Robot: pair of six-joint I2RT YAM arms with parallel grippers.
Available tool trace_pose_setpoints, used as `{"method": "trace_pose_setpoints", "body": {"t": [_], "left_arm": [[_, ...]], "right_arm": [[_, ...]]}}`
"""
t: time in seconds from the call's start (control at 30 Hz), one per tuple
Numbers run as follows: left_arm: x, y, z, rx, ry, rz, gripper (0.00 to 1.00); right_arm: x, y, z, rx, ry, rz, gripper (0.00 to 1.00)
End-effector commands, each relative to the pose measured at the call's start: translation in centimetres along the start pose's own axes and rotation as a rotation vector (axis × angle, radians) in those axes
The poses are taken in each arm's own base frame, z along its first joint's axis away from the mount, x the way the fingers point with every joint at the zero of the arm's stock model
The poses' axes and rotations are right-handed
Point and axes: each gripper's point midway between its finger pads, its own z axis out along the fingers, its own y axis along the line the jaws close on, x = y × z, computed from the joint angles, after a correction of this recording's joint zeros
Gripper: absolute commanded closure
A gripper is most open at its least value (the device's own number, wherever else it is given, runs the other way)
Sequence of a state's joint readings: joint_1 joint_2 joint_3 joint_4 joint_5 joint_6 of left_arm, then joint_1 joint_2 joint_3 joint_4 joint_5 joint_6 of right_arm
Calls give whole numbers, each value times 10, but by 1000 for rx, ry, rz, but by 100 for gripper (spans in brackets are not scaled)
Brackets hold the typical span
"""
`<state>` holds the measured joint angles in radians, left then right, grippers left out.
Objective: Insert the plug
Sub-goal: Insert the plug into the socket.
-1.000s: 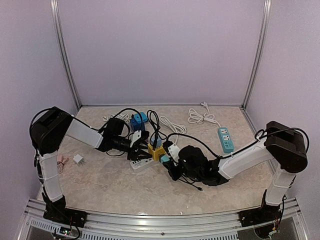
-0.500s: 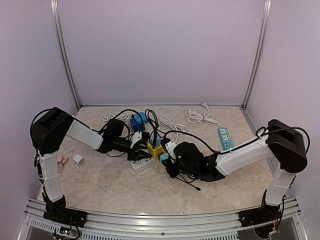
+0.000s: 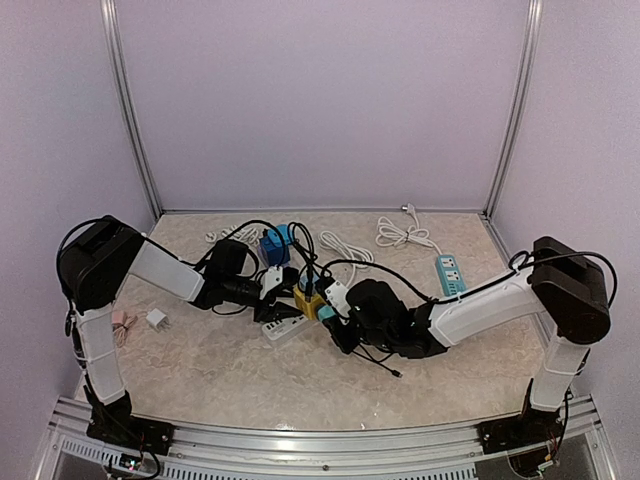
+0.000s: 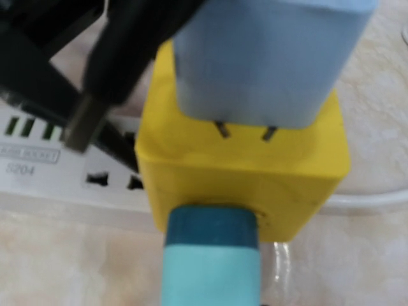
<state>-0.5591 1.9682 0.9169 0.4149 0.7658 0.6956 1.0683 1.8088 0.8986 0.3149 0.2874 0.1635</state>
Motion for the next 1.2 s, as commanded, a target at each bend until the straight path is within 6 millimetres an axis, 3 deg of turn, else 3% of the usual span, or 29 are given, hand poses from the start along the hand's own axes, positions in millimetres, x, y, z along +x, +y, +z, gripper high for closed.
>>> {"method": "trace_pose_setpoints", "body": {"t": [0.0, 0.27, 0.4, 0.53, 0.67, 0.83, 1.03, 1.17], "left_arm": [[-47, -73, 10, 283, -179, 65, 53], [-56, -74, 16, 278, -195, 64, 60], [-56, -76, 17, 288, -196, 56, 62], [-58, -79, 18, 310, -214, 71, 63], [-60, -82, 19, 324, -226, 89, 64], [-63, -85, 18, 337, -238, 98, 64], [-60, -75, 17, 300, -214, 21, 61], [-53, -58, 9, 249, -187, -80, 55]], "right_arm": [[-54, -1, 3, -15, -234, -46, 100], [-55, -12, 26, 58, -197, 20, 100], [-72, -17, 22, 74, -241, 38, 100], [-96, -6, 22, 8, -289, -7, 100], [-107, -4, 30, -41, -301, 9, 100], [-98, -14, 47, -33, -274, 54, 100], [-96, -14, 40, -44, -263, 50, 100], [-89, -19, 27, -31, -236, 51, 79]]}}
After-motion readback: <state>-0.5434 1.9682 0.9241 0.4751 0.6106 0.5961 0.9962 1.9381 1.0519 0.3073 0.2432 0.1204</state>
